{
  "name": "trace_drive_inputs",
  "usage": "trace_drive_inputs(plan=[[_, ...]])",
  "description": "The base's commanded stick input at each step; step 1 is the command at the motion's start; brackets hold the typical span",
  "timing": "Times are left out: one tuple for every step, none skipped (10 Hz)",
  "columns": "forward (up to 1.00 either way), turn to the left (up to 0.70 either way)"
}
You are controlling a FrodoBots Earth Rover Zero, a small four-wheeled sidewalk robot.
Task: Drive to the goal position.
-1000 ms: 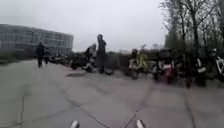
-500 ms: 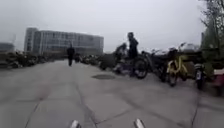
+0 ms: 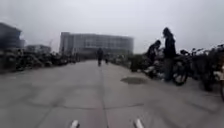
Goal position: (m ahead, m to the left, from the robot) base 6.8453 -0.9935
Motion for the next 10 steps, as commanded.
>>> trace_drive_inputs(plan=[[1.0, 0.01], [1.0, 0.01], [1.0, 0.01], [1.0, -0.39], [1.0, -0.37], [1.0, -0.3], [1.0, 0.01], [1.0, -0.02], [1.0, -0.39], [1.0, -0.03]])
